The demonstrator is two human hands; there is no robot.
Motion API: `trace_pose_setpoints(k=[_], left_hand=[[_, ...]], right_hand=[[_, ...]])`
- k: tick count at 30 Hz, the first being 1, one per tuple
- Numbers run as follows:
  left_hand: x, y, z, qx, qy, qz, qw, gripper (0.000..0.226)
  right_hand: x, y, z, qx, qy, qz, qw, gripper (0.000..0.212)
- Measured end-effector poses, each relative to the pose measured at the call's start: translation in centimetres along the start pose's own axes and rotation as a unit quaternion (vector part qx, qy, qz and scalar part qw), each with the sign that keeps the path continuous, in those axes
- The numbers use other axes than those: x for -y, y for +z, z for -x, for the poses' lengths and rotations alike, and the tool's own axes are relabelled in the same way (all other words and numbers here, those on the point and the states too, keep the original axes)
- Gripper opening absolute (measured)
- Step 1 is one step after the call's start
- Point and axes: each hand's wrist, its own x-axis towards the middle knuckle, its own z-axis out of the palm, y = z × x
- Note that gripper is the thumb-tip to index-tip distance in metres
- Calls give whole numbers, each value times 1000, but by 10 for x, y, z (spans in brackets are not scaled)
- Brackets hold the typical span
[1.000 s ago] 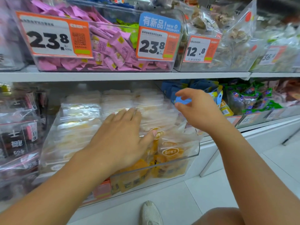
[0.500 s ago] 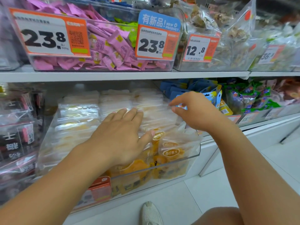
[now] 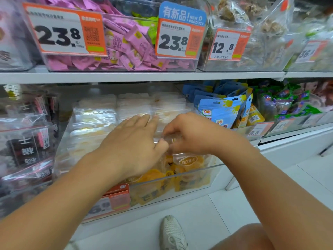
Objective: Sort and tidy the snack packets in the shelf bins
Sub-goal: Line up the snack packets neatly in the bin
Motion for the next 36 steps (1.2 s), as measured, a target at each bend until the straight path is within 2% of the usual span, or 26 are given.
trace_pose_setpoints(k=[3, 7, 11, 14, 16, 19, 22, 26, 31, 36], left_hand=[[0, -2, 0, 3, 4, -8, 1000, 71], [-2, -2, -1, 6, -7, -6, 1000, 70], [-7, 0, -1, -27, -20, 3, 999, 68], [-9, -3, 0, -65, -35, 33, 997, 65], [-8, -6, 2, -90, -38, 48, 994, 57], [-10, -6, 2, -118, -24, 25, 992, 42], [-16, -4, -1, -137, -33, 1, 990, 41], [-21, 2, -11, -142, -72, -46, 986, 46], [-17, 9, -16, -108, -78, -83, 988, 51], [-17, 13, -18, -129, -95, -94, 983, 56]], right_hand=[[-10, -10, -2, -62, 51, 28, 996, 14], [-14, -9, -6, -74, 80, -4, 994, 3], [-15, -1, -3, -105, 73, -53, 990, 9], [-17, -7, 9, -163, 51, -189, 967, 12], [-22, -15, 15, -196, 58, -229, 952, 15], [-29, -18, 16, -140, 67, -154, 976, 10], [-23, -11, 10, -89, 61, -143, 984, 11], [-12, -7, -6, -94, 61, -94, 989, 7], [-10, -11, -8, -56, 60, -62, 995, 18], [-16, -17, -5, -113, 99, -18, 989, 21]])
